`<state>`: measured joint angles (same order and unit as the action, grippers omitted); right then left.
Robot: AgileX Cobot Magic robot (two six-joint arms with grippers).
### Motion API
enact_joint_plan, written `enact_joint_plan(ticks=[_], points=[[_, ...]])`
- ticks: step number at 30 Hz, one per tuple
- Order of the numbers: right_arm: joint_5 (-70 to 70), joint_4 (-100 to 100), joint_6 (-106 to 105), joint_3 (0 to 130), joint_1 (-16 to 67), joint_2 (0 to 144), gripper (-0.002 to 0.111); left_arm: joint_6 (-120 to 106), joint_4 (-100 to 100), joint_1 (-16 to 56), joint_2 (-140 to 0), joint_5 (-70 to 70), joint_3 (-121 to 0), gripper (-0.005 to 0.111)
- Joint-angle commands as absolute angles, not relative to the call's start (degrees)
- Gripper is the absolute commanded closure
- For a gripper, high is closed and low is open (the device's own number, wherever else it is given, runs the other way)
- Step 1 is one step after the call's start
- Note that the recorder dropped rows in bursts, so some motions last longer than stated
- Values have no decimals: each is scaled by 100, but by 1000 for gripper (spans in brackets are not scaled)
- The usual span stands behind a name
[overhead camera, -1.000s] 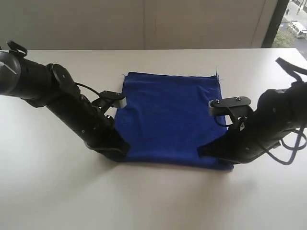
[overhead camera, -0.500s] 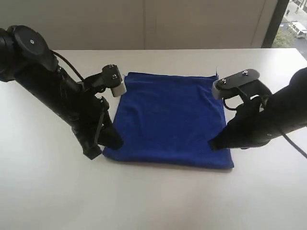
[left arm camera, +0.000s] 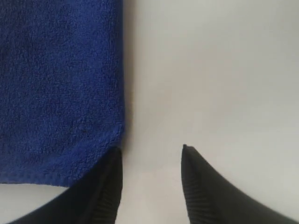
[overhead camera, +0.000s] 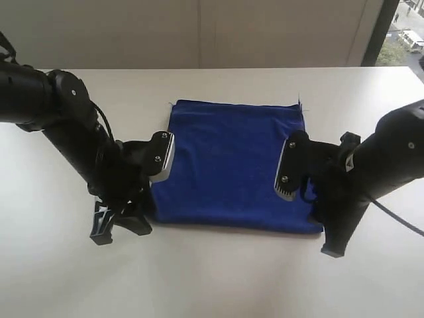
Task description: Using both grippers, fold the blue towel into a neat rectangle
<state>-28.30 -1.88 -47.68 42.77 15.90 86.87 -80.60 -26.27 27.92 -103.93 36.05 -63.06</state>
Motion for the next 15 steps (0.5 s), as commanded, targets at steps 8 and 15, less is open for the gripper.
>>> enact_joint_plan(ticks=[8,15], points=[[-2467,-303,-4912,4257,1594,9235,41,-8152,-2701,2809,-10500,3386,-6268,59],[-2477,-303,-4912,4257,1594,9290,41,-8403,-2701,2809,-10500,3196,-6268,59]])
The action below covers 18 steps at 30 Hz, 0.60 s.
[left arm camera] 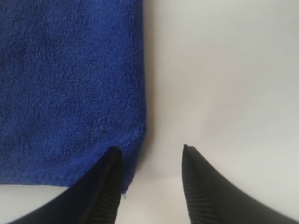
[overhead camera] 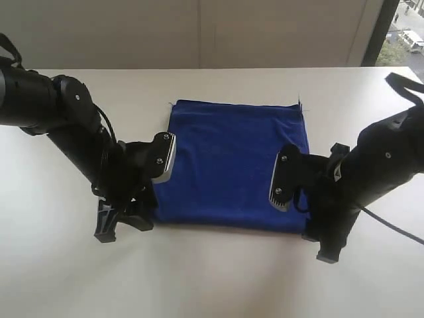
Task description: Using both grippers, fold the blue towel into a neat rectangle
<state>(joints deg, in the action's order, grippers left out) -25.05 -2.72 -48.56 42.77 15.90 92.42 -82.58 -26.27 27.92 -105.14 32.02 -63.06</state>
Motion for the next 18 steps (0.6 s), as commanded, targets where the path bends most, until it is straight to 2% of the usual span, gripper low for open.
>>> enact_joint_plan(ticks=[1,10,13,15,18], points=[[-2465,-303,-4912,4257,1594,9321,41,-8430,-2701,2809,-10500,3152,-6268,59],[-2284,-303,-4926,4257,1594,9726,43,-8613,-2701,2809,-10812,3061,-6268,59],[-2322,-303,-4926,4257,1594,9814,54,-8613,-2690,2809,-10892,3061,-6268,65],[-2331,-314,-4926,4257,1594,9869,68,-8613,-2667,2809,-10919,3114,-6268,76],[-2258,-516,-4926,4257,1594,9886,89,-8613,-2619,2809,-10919,3075,-6268,98]])
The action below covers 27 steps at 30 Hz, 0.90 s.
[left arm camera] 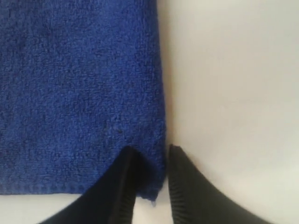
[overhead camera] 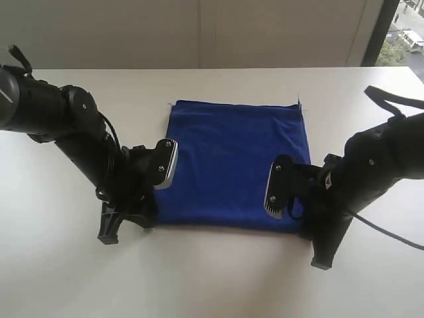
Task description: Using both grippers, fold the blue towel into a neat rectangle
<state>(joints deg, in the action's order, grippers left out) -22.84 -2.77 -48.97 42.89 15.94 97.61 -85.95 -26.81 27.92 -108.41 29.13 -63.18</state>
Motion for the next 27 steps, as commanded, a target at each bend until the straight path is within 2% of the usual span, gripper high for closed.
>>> enact_joint_plan(ticks=[1,4,16,22,27], points=[[-2258,-588,-4926,4257,1594,9886,94,-8613,-2619,2809,-10919,3059,-6280,106],[-2269,-780,-4926,4267,1594,9886,108,-8432,-2606,2809,-10919,2956,-6280,107],[-3099,-1007,-4926,4276,1606,8838,108,-7497,-2595,2809,-10021,3689,-6280,107],[-3899,-796,-4890,4276,2063,8377,108,-6429,-2540,2809,-9620,4501,-6270,107],[-4503,-752,-4769,4276,2471,8190,108,-5127,-1699,2938,-9202,5105,-6198,107]])
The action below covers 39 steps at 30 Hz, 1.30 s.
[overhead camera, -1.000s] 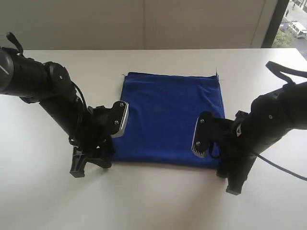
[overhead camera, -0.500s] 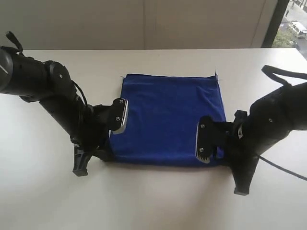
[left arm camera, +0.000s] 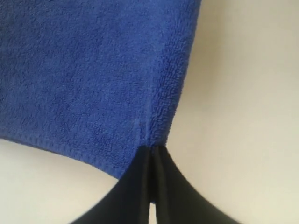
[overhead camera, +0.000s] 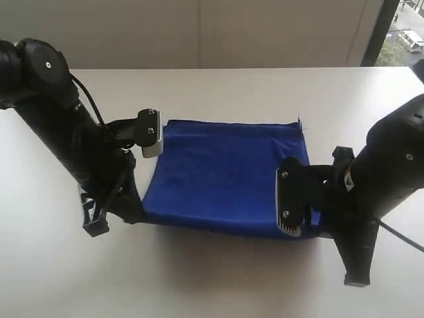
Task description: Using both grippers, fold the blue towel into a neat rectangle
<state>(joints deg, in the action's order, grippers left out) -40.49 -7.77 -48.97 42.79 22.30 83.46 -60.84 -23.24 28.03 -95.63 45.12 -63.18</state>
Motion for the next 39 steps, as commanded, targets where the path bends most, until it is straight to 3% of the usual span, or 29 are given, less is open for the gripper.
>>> enact_joint_plan(ticks=[1,10,27,39], points=[[-4553,-752,-4731,4276,2542,8147,108,-4950,-1552,2998,-9120,5143,-6152,107],[-4388,-943,-4306,4276,2851,7743,108,-4227,-1188,3461,-8534,4449,-5625,107],[-3388,-4766,-887,4276,2851,7740,108,-3679,-675,3426,-8534,1359,-5625,107],[-2778,-6846,824,4290,2774,8224,108,-3563,-666,3145,-8697,718,-5625,107]])
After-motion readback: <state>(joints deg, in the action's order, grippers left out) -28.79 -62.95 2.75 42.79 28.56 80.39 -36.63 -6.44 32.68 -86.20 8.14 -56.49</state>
